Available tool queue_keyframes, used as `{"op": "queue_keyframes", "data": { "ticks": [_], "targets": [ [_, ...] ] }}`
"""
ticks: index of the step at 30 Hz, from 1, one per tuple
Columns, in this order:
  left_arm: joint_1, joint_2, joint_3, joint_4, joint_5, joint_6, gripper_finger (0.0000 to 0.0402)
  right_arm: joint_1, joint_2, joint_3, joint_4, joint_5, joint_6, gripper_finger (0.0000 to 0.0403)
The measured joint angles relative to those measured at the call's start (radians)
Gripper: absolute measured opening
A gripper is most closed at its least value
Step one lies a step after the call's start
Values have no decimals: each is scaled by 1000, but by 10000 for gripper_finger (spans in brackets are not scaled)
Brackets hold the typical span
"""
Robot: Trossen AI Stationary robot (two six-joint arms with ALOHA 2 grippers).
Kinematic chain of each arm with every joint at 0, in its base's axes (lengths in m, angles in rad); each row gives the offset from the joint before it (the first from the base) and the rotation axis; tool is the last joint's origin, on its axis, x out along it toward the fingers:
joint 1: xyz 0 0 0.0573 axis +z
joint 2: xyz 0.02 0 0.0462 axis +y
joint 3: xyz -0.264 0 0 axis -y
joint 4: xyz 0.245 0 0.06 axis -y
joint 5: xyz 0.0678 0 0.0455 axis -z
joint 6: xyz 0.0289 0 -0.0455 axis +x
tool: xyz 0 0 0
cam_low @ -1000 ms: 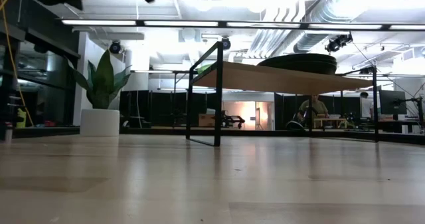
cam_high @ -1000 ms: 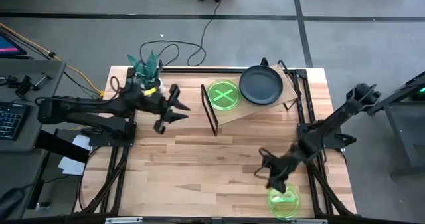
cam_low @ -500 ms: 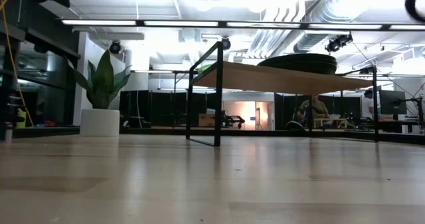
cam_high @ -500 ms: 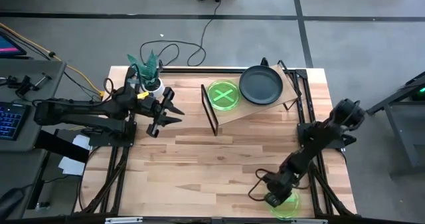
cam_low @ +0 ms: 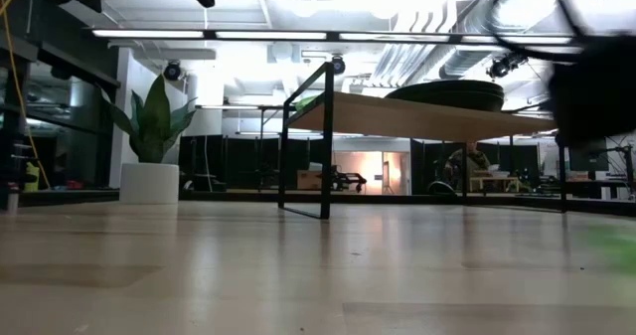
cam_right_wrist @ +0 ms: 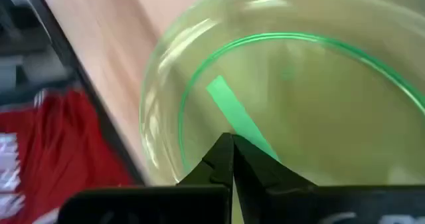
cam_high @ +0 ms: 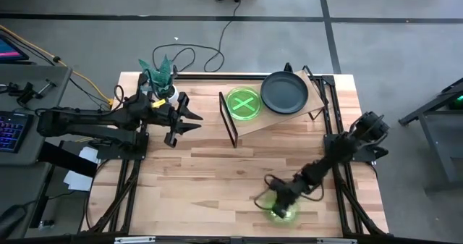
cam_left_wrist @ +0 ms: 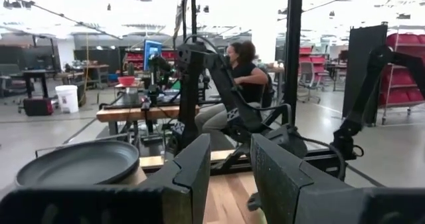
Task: Place and stack plates onto a shelf
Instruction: Stack the green plate on the green plates on the shelf
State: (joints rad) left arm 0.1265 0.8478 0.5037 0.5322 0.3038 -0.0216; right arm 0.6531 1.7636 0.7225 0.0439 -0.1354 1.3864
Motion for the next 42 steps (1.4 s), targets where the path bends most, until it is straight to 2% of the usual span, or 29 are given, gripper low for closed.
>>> {"op": "queue_keyframes", "data": {
  "ticks": [2, 4, 11, 13, 16, 19, 22, 26, 31, 35, 42],
  "targets": [
    [0, 0, 0, -13, -2, 0, 97, -52, -6, -6, 43, 82, -109, 0],
    [0, 0, 0, -24, -2, 0, 97, -106, -5, -6, 85, 113, -191, 0],
    [0, 0, 0, -43, -2, 0, 97, -210, -53, 39, 48, -14, -401, 0],
    [0, 0, 0, -46, -2, 0, 97, -212, -122, 77, -54, 27, -448, 0],
    [0, 0, 0, -50, -2, 0, 97, -188, -230, 122, -345, 190, -476, 0],
    [0, 1, 0, -59, -2, 0, 97, -118, -330, 124, -509, 404, -401, 0],
    [0, 1, 0, -63, -3, 0, 97, -46, -387, 49, -533, 497, -254, 0],
    [0, 1, 0, -64, -5, 0, 97, 37, -400, -60, -397, 533, -94, 0],
    [0, 1, 0, -65, -50, -1, 97, 77, -401, -136, -231, 651, -54, 9],
    [0, 1, 0, -65, -55, -1, 97, 77, -394, -189, -180, 663, 21, 48],
    [0, 1, 0, -89, -55, -1, 97, 63, -343, -277, -6, 657, 54, 161]
  ]
}}
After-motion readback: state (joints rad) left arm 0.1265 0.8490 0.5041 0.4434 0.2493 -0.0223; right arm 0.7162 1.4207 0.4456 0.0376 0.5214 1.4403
